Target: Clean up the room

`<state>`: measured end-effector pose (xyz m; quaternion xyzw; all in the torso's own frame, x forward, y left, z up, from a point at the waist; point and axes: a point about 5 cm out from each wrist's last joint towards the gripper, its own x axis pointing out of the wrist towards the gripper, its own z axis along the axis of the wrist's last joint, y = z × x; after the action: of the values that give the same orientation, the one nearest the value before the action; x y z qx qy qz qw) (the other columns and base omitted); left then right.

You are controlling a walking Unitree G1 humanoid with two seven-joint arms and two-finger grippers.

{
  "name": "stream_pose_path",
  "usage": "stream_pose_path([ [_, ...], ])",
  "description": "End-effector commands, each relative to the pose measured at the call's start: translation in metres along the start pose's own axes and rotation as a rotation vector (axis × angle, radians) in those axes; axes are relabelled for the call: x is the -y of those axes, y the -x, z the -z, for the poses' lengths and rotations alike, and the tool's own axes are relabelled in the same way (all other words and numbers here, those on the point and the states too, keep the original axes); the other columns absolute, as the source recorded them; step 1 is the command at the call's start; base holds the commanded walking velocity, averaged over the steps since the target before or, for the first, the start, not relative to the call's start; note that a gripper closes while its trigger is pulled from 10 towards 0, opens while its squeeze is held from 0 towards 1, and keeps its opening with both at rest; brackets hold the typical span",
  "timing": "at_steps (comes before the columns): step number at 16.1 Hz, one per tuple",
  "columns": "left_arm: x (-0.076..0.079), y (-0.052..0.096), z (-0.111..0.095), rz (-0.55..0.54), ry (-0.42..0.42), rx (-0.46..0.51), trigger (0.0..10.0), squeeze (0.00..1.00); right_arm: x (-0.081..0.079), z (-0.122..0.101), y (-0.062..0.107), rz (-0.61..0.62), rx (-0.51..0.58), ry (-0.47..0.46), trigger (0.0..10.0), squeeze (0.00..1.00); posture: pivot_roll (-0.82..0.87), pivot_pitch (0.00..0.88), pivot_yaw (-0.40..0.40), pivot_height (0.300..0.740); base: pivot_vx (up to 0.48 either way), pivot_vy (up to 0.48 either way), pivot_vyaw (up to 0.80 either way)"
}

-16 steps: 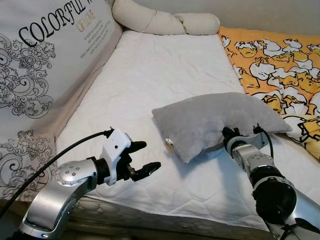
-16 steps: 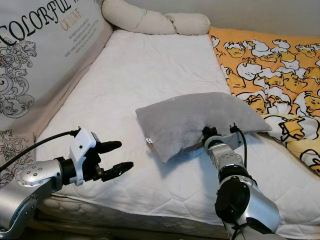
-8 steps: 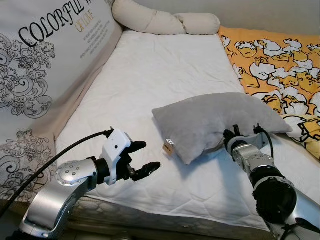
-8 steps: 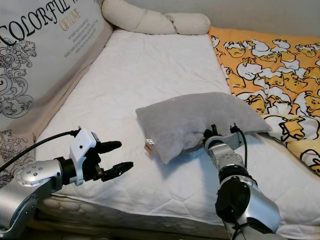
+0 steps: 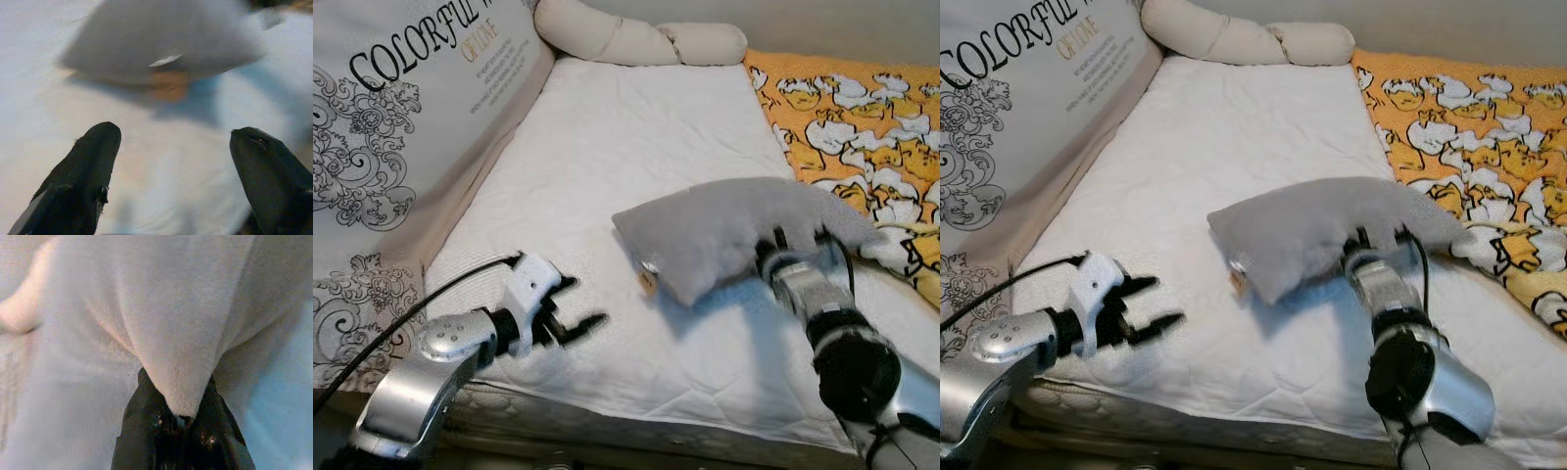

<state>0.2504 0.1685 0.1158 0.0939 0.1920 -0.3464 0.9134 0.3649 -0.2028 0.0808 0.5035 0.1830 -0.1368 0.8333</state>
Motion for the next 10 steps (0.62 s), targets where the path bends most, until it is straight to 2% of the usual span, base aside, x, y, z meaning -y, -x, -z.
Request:
stream_pose_path([
  [1, -0.014, 0.001, -0.002, -0.116, 0.03, -0.004, 10.0, 0.0, -0.032, -0.007, -0.002, -0.124, 0.007, 0.088, 0.0, 0.0, 0.11, 0.0, 0.0, 0.74, 0.0, 0.0, 0.0],
  [2, -0.017, 0.0, -0.003, -0.144, 0.067, -0.003, 10.0, 0.0, -0.045, -0.006, -0.002, -0.184, -0.007, 0.136, 0.0, 0.0, 0.11, 0.0, 0.0, 0.74, 0.0, 0.0, 0.0],
  [3, -0.024, 0.0, -0.006, -0.201, 0.128, 0.003, 10.0, 0.0, -0.076, 0.0, 0.0, -0.32, -0.048, 0.244, 0.0, 0.0, 0.11, 0.0, -0.003, 0.74, 0.0, 0.0, 0.0],
  [5, -0.029, 0.003, -0.006, -0.243, 0.185, 0.012, 10.0, 0.0, -0.111, 0.014, 0.005, -0.482, -0.111, 0.325, 0.0, 0.0, 0.12, 0.0, -0.01, 0.74, 0.0, 0.0, 0.0],
  [6, -0.03, 0.003, -0.005, -0.244, 0.199, 0.011, 10.0, 0.0, -0.116, 0.016, 0.006, -0.509, -0.123, 0.332, 0.0, 0.0, 0.12, 0.0, -0.01, 0.74, 0.0, 0.0, 0.0],
  [7, -0.031, 0.004, -0.003, -0.263, 0.196, 0.0, 10.0, 0.0, -0.13, 0.022, 0.01, -0.591, -0.155, 0.323, 0.0, 0.0, 0.12, 0.0, -0.014, 0.74, 0.0, 0.0, 0.0],
  [8, -0.035, 0.006, -0.001, -0.308, 0.196, -0.009, 10.0, 0.0, -0.144, 0.025, 0.014, -0.673, -0.182, 0.32, 0.0, 0.0, 0.12, 0.0, -0.014, 0.74, 0.0, 0.0, 0.0],
  [10, -0.045, 0.012, 0.001, -0.413, 0.168, 0.003, 10.0, 0.0, -0.159, 0.022, 0.022, -0.782, -0.209, 0.294, 0.0, 0.0, 0.13, 0.0, -0.016, 0.74, 0.0, 0.0, 0.0],
])
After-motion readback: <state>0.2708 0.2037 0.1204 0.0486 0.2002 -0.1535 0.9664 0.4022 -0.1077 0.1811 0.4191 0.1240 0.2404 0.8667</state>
